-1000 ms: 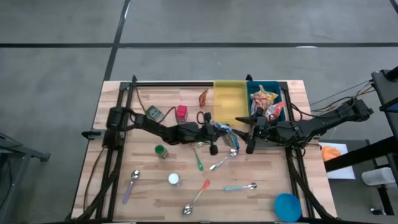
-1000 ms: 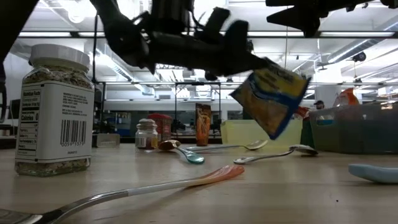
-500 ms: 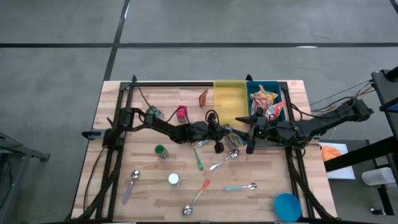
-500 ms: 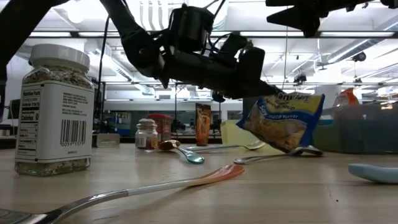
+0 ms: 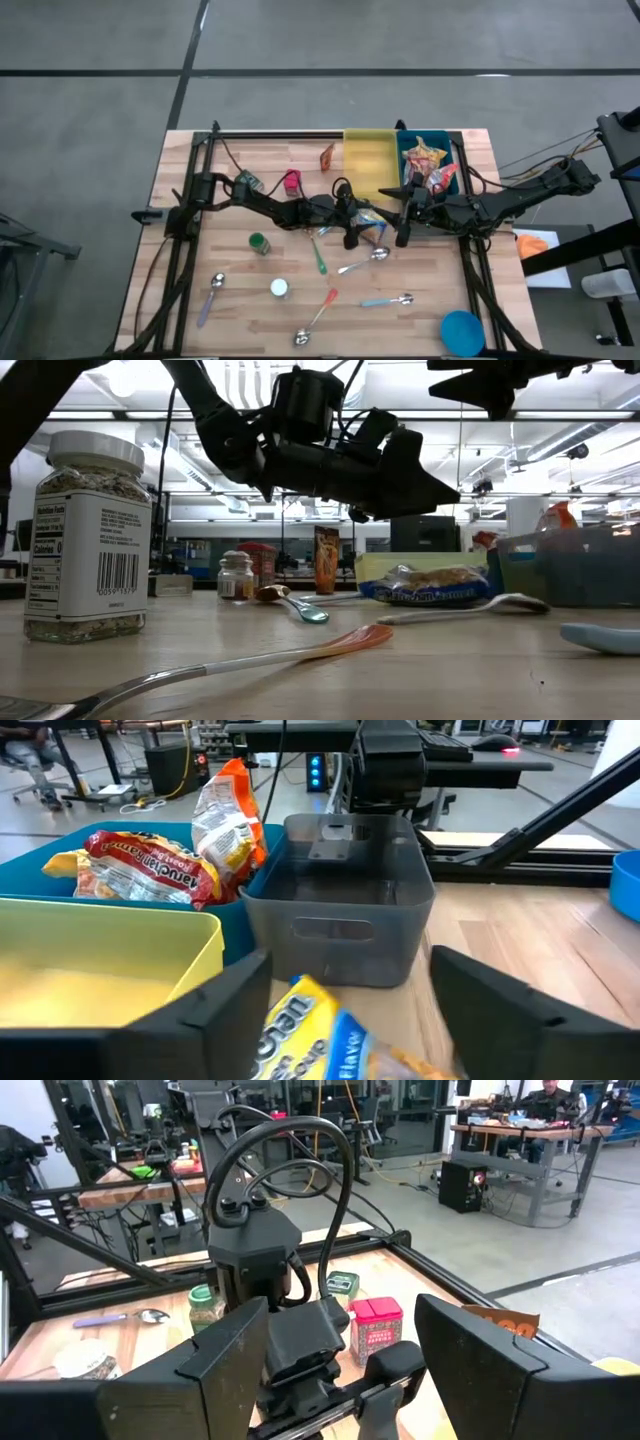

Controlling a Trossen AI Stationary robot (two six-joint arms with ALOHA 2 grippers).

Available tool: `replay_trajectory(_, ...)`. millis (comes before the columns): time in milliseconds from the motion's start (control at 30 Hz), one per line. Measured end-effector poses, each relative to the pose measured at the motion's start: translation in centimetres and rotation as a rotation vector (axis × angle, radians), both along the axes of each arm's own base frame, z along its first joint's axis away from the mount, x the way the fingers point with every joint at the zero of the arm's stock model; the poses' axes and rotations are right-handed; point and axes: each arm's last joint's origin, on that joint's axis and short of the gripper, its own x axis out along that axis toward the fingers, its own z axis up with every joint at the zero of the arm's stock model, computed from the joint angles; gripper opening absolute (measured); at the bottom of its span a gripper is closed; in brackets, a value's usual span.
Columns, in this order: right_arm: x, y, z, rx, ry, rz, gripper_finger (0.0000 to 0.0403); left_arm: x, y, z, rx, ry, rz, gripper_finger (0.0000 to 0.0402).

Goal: Pick & Place Food Item
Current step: Put the blue noodle pack into the blue bin

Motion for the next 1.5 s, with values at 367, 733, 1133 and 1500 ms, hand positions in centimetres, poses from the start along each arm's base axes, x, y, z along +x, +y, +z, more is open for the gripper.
replay_trajectory(367,0.0,0.0,0.0,0.000,0.000,0.000,0.0251,-0.8,0.0,2.6,0.000,-0.012,0.000,0.0340)
replay_trajectory(733,0.0,0.0,0.0,0.000,0.000,0.000,0.0251,-6.4,-0.3,8.6,0.047,-0.044,-0.008,0.0340)
replay_trajectory(1133,0.0,0.0,0.0,0.000,0.000,0.000,0.0251,-16.4,-0.3,10.3,0.139,-0.055,-0.026,0.0340)
replay_trajectory(1500,0.0,0.0,0.0,0.000,0.000,0.000,0.0251,-24.7,-0.3,8.9,0.121,-0.140,-0.020,0.0340)
